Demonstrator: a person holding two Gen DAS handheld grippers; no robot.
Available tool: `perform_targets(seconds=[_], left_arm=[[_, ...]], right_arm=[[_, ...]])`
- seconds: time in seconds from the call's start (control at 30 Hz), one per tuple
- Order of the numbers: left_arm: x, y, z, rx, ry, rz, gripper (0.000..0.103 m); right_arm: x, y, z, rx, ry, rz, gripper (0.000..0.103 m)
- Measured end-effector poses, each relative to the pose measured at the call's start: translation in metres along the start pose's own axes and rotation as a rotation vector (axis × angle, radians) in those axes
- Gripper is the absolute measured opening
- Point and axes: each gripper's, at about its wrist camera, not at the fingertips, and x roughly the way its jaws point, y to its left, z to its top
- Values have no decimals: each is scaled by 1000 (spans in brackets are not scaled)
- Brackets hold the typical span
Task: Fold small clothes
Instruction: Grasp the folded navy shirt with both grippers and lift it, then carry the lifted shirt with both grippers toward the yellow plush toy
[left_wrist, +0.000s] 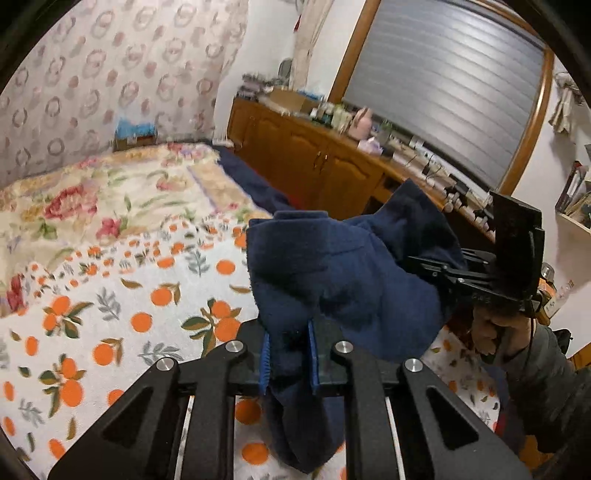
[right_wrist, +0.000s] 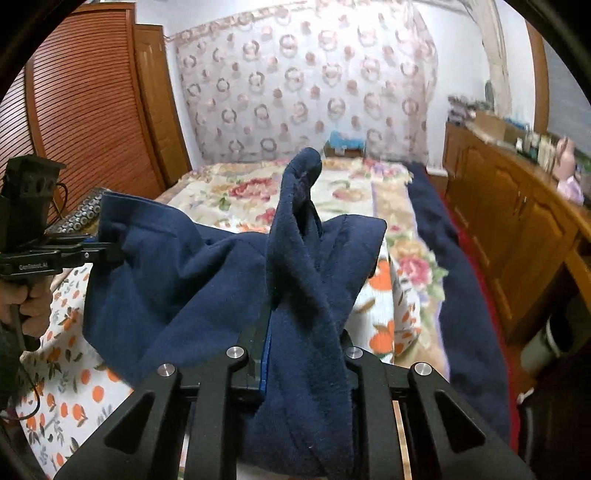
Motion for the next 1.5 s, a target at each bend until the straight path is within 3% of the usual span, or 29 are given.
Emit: perform_targets(seconds=[0.27,0.77,1.17,1.5], left_arm=[[-59,3,3,30,-97,81,17],[-149,45,-25,-19,-225,206,17],[-226,85,-46,-84,-339,352,17],[-279,129,-91,-215,-442,496,17]], right_arm=[[-16,36,15,-78,-84,20,20],[8,74,35,-218,-141,111,20],[37,114,79,-375,-194,243,20],[87,157,118,-522,-208,390,20]])
